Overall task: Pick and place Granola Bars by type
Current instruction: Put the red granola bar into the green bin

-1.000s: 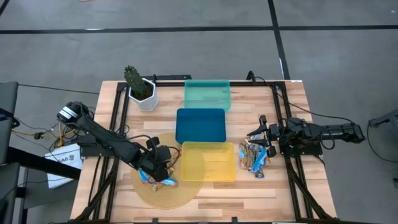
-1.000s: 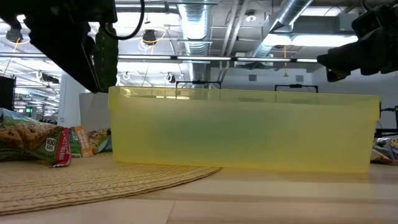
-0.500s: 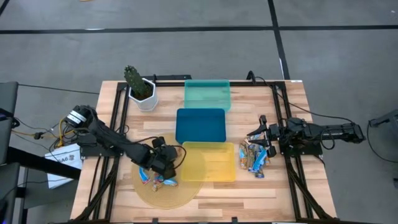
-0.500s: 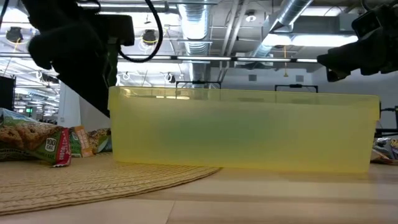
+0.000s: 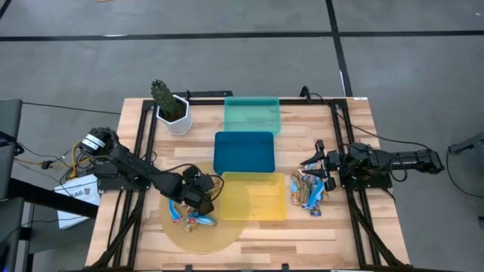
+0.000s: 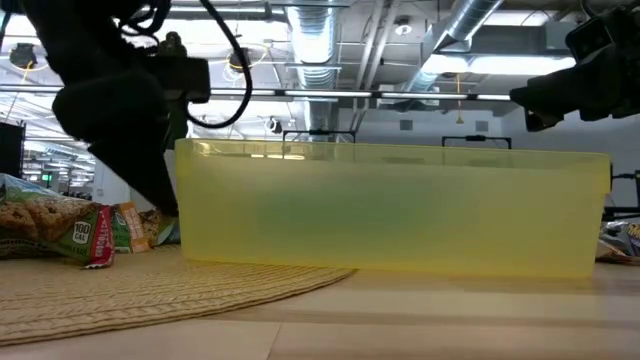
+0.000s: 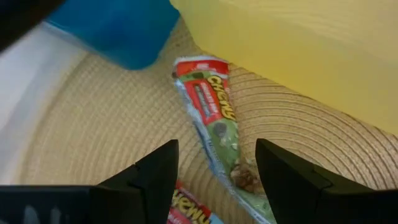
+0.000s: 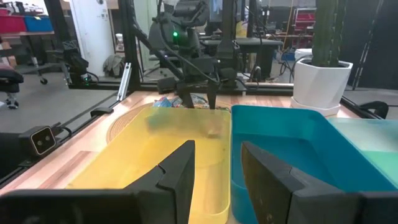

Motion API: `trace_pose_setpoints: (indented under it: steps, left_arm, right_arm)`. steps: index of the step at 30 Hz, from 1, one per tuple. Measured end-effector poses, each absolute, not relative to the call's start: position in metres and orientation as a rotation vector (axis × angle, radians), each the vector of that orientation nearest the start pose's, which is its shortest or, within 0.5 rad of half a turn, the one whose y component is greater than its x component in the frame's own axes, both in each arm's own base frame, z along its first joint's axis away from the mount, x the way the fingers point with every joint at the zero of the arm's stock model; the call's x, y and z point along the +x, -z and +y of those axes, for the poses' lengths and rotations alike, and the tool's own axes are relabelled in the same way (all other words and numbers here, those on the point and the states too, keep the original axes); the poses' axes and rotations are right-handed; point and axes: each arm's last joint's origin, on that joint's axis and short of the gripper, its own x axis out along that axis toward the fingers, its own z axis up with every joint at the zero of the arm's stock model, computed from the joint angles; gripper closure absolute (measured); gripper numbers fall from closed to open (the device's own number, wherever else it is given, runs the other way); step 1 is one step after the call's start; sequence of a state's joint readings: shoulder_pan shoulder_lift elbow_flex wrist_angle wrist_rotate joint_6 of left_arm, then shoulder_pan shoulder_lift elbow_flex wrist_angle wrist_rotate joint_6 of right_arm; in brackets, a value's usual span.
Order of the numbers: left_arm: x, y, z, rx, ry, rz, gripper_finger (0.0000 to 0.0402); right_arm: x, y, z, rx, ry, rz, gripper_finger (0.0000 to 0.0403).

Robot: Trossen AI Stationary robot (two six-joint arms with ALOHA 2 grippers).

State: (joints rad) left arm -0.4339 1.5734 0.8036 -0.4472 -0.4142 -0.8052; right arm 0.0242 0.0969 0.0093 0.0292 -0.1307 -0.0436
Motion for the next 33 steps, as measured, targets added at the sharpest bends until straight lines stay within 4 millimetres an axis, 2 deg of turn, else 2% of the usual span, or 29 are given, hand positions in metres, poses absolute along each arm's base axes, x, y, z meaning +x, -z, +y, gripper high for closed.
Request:
trace_pose_setpoints:
  steps: [9,18,33]
  left_arm:
    - [0.244,-0.138,-0.100,-0.231,-0.413,0.995,0.0193]
    - [0.243,-0.134,-0.096,-0.236,-0.429,0.983,0.0204]
    - [0.243,-0.134,-0.097,-0.236,-0.386,1.005,0.0378]
  right_arm:
    - [0.103,-0.162,0.006,-0.040,-0.156,0.055,0.0278]
    - [0.103,-0.162,0.006,-0.040,-0.156,0.055,0.0278]
    - [0.103,-0.162,0.006,-0.041,-0.156,0.054,0.0278]
